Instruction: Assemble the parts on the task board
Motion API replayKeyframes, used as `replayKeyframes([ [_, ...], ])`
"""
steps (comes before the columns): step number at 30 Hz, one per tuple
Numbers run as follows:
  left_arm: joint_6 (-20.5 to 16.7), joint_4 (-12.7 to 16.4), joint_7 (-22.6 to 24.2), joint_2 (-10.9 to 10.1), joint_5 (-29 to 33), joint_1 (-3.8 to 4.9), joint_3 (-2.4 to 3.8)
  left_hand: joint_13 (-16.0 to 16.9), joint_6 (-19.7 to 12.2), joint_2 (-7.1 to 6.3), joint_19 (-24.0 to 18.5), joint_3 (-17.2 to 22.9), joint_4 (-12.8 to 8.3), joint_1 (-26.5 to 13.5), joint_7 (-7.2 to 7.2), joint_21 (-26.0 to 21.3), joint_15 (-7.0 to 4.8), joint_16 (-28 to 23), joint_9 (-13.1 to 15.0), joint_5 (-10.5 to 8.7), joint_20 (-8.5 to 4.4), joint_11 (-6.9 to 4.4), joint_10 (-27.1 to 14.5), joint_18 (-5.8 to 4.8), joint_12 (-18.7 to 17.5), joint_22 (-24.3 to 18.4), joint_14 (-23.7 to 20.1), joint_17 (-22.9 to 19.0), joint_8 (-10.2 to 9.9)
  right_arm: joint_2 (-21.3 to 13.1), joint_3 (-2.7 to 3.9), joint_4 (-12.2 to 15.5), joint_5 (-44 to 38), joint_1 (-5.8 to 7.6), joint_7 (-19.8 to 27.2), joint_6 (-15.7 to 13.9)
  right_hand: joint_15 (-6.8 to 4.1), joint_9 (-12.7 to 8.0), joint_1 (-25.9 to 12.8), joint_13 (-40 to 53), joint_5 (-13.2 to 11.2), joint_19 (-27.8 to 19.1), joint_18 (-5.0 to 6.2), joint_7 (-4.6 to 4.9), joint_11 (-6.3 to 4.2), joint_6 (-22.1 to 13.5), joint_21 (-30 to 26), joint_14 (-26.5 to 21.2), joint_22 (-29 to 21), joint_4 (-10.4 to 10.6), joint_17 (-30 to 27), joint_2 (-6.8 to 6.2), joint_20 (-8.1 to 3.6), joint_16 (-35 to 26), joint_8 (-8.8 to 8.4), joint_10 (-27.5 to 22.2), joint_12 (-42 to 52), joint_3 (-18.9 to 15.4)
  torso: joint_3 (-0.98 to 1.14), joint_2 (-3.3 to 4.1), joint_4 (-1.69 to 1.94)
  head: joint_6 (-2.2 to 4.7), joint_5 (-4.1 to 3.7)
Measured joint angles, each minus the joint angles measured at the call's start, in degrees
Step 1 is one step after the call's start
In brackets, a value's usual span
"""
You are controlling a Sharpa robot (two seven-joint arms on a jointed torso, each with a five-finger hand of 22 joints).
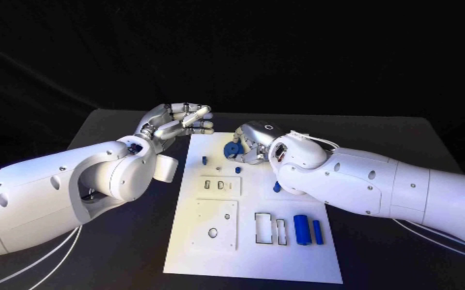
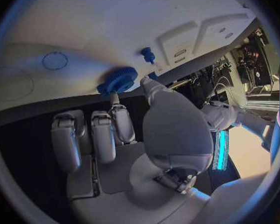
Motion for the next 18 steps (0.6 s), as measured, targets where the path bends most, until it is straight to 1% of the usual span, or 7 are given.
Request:
replayKeyframes([
  [3, -0.01, 0.0, -0.01, -0.03, 0.0, 0.0, 0.0, 0.0, 0.0, 0.0, 0.0, 0.0, 0.0, 0.0, 0.0, 0.0, 0.0, 0.0, 0.0, 0.0, 0.0, 0.0, 0.0, 0.0, 0.0, 0.0, 0.0, 0.0, 0.0, -0.09, 0.05, -0.03, 0.83, 0.06, 0.28, 0.21, 0.0, 0.09, -0.31, 0.0, 0.1, 0.0, 0.0, -0.27, -0.11, 0.3, 0.0, 0.0, 0.0, 0.0, 0.0, 0.31, 0.0, 0.0, 0.08, 0.11, 0.17, 0.0, 0.0, 0.01, 0.02, -0.04, -0.01],
  [4, -0.02, 0.0, -0.02, -0.04, 0.0, 0.0, 0.0, 0.0, 0.0, 0.0, 0.0, -0.01, 0.01, 0.0, 0.0, 0.0, 0.0, 0.0, 0.0, 0.0, 0.0, 0.0, 0.0, 0.0, 0.0, -0.01, 0.0, 0.01, 0.0, -0.13, 0.06, -0.03, 1.04, 0.07, 0.36, 0.26, 0.0, 0.09, -0.31, 0.0, 0.22, 0.0, 0.0, -0.19, -0.29, 0.41, 0.0, 0.0, 0.0, 0.0, 0.0, 0.31, 0.0, 0.0, 0.21, 0.3, 0.17, 0.0, 0.0, 0.01, 0.02, -0.05, -0.03],
  [7, -0.02, 0.0, -0.03, -0.07, 0.0, 0.0, 0.0, 0.0, 0.0, 0.0, 0.0, -0.16, 0.16, 0.0, 0.0, 0.0, 0.0, 0.0, 0.07, 0.0, 0.0, 0.0, 0.0, 0.0, 0.0, -0.05, 0.0, 0.09, 0.0, -0.33, 0.09, 0.01, 1.62, 0.1, 0.6, 0.29, 0.0, 0.08, -0.31, 0.0, 0.22, 0.0, 0.0, 0.0, -0.1, 0.61, 0.0, 0.0, -0.01, 0.16, 0.0, 0.31, 0.0, 0.0, 0.41, 0.49, 0.39, 0.16, -0.01, 0.0, 0.02, -0.09, -0.04],
  [9, -0.03, 0.0, -0.03, -0.09, 0.0, 0.0, 0.01, 0.0, 0.0, 0.0, 0.0, -0.16, 0.16, 0.0, 0.0, 0.0, 0.0, 0.0, 0.07, 0.0, 0.0, 0.0, 0.0, 0.0, 0.0, -0.05, 0.0, 0.09, 0.0, -0.56, 0.1, 0.12, 1.9, 0.12, 0.74, 0.28, 0.0, 0.13, -0.5, 0.0, 0.22, 0.0, 0.0, -0.05, -0.1, 0.67, 0.0, 0.0, -0.01, 0.16, 0.0, 0.51, 0.0, 0.0, 0.42, 0.49, 0.39, 0.16, -0.01, 0.01, 0.02, -0.1, -0.01],
  [11, -0.04, -0.01, -0.04, -0.11, 0.0, 0.0, 0.02, 0.0, 0.0, 0.0, 0.0, -0.16, 0.16, 0.0, 0.0, 0.0, 0.0, 0.0, 0.07, 0.0, 0.0, 0.0, 0.0, 0.0, 0.0, -0.05, 0.0, 0.08, 0.0, -0.79, 0.03, 0.15, 2.11, 0.07, 0.76, 0.3, 0.0, 0.21, -0.53, 0.0, 0.22, 0.0, 0.0, 0.31, -0.1, 1.09, 0.0, 0.0, -0.01, 0.16, -0.01, 0.53, 0.0, 0.0, 0.67, 0.48, 0.39, 0.16, -0.01, 0.01, 0.0, -0.1, 0.0],
  [13, -0.05, -0.02, -0.04, -0.14, 0.0, 0.0, 0.02, 0.0, 0.0, 0.0, 0.0, -0.16, 0.16, 0.0, 0.0, 0.0, 0.0, 0.0, 0.07, 0.0, 0.0, 0.0, 0.0, 0.0, 0.0, -0.05, 0.0, 0.08, 0.0, -1.23, -0.09, 0.18, 2.31, -0.07, 0.75, 0.38, 0.0, 0.17, -0.53, -0.01, 0.22, 0.0, 0.0, 0.11, -0.1, 0.89, 0.0, 0.0, -0.01, 0.16, -0.01, 0.53, 0.0, 0.0, 0.84, 0.49, 0.39, 0.16, -0.01, 0.0, -0.01, -0.1, 0.01],
  [18, -0.07, -0.04, -0.05, -0.18, 0.0, 0.0, 0.01, 0.0, 0.0, 0.0, -0.2, -0.16, 0.16, 0.0, 0.0, 0.0, 0.0, 0.0, 0.06, 0.0, 0.2, 0.21, -0.21, 0.0, 0.0, -0.05, 0.0, 0.08, 0.0, -2.18, -0.14, 0.81, 2.55, -0.14, 0.68, 0.32, 0.0, 0.17, -0.53, -0.01, 0.44, 0.0, 0.0, 0.11, -0.1, 0.89, 0.0, 0.0, -0.01, 0.16, -0.01, 0.53, -0.01, 0.0, 0.84, 0.48, 0.39, 0.16, 0.0, -0.01, -0.01, -0.09, 0.01],
])
